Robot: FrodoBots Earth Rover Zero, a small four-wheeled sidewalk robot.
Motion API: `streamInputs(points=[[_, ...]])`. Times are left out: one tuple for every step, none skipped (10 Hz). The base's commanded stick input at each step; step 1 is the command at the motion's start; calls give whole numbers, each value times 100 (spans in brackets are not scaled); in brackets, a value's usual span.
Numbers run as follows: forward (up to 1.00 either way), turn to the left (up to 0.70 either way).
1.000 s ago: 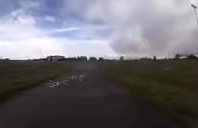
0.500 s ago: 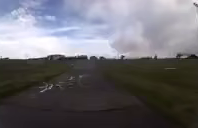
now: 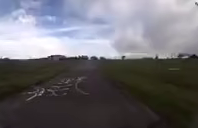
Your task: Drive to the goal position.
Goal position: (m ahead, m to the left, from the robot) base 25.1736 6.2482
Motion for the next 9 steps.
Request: streamInputs(points=[[100,0],[100,0],[100,0],[100,0],[100,0],[100,0],[100,0],[100,15],[100,29]])
